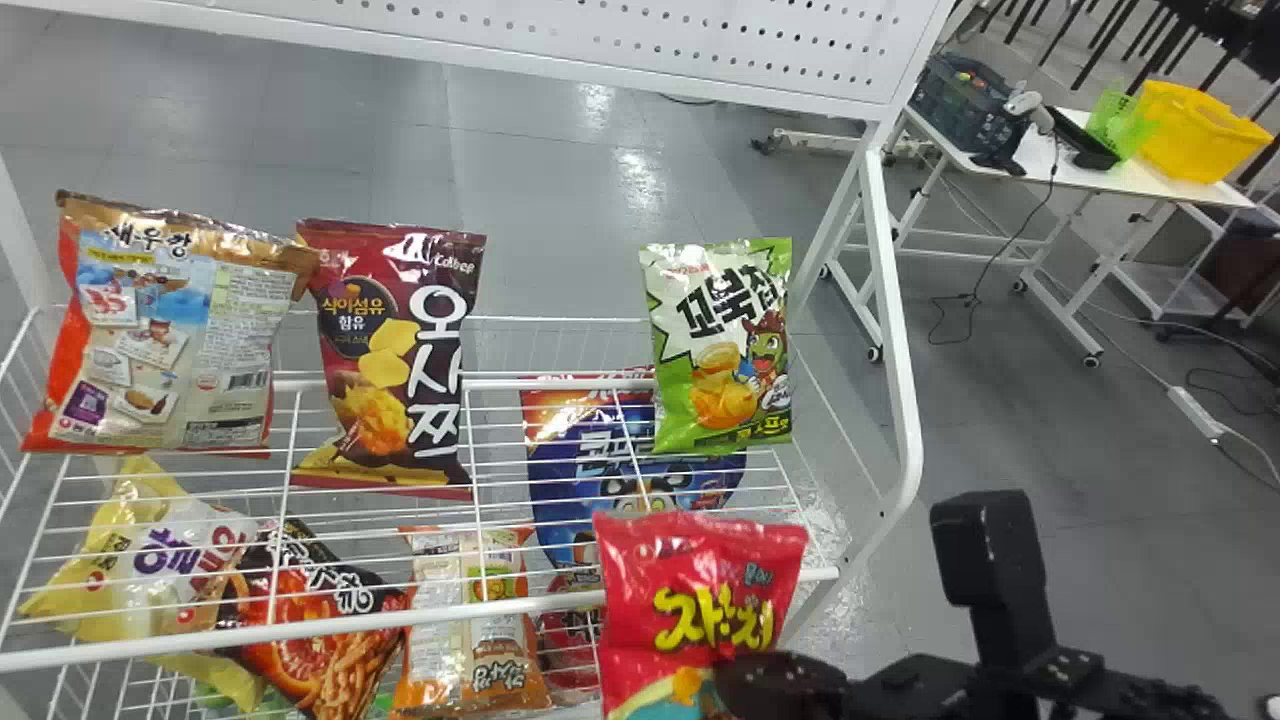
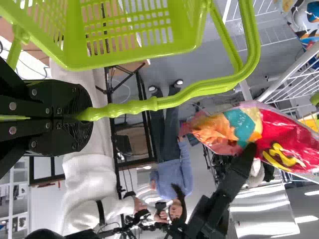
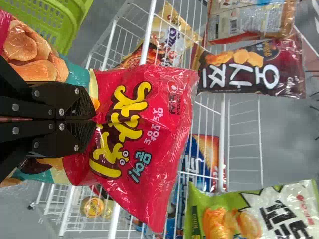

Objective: Hold basket handle with left hand then pick Jagalchi snack with right hand and place into basket

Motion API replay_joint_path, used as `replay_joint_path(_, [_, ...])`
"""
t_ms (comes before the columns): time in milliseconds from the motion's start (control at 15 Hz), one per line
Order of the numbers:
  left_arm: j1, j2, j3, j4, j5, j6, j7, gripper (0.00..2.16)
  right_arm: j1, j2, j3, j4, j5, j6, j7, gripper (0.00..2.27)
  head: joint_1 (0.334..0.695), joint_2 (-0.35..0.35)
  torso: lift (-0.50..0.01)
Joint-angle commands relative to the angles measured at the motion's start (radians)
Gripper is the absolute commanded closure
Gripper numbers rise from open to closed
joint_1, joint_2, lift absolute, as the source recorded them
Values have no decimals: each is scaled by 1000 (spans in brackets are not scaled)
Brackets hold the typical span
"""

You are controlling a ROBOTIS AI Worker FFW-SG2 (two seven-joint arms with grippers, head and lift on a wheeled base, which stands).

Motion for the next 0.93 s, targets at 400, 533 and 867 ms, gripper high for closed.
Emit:
replay_joint_path(400, [0, -3, -1, -2, 0, -7, 3, 1214, 65, 10, 108, 45, 21, 84, 45, 1949, 695, -350, -10])
replay_joint_path(533, [0, -3, 1, -1, 0, -7, 0, 1214, 68, 10, 192, 85, 80, 84, 37, 1949, 695, -350, -10])
replay_joint_path(867, [0, -3, 1, 2, 0, -10, -5, 1214, 68, -4, 329, 199, 120, 57, 36, 1949, 695, -350, -10])
